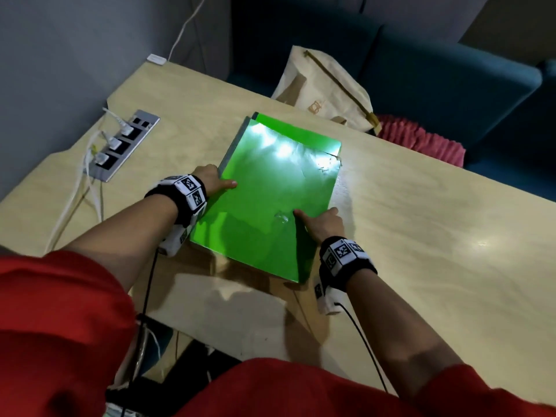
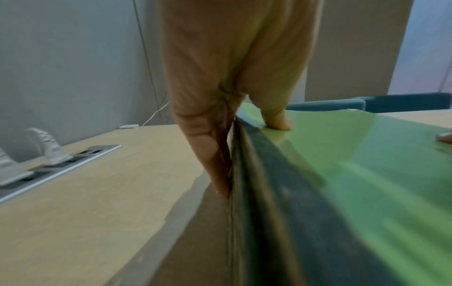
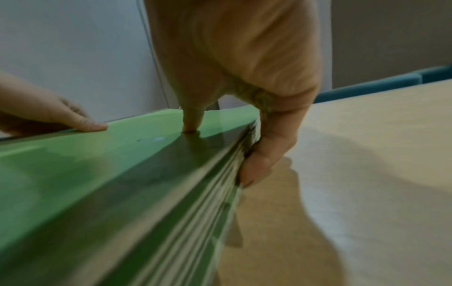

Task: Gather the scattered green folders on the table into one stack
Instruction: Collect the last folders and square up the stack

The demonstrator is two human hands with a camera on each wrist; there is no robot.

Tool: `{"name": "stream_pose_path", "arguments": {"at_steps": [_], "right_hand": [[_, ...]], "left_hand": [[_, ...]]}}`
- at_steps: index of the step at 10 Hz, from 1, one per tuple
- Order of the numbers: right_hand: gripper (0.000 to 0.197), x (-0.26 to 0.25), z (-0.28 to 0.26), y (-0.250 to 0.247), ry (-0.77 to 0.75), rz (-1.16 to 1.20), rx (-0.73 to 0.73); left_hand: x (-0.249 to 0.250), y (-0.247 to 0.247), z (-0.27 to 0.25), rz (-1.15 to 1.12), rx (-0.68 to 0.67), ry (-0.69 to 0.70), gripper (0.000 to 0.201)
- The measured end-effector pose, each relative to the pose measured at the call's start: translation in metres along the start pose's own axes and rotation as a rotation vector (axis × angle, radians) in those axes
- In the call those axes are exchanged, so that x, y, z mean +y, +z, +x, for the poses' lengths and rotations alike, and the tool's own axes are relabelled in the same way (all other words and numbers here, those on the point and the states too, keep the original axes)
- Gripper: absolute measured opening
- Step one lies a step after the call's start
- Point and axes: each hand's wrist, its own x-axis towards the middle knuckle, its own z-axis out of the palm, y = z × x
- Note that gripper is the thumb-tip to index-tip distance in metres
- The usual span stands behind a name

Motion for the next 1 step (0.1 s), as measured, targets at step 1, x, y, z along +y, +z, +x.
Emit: {"name": "stream_pose_path", "arguments": {"at_steps": [1], "right_hand": [[0.097, 0.0021, -0.0033, -0.0168, -0.023, -0.055, -0.065]], "left_hand": [[0.0021, -0.0131, -0.0095, -0.102, -0.035, 0.035, 0.065]]}}
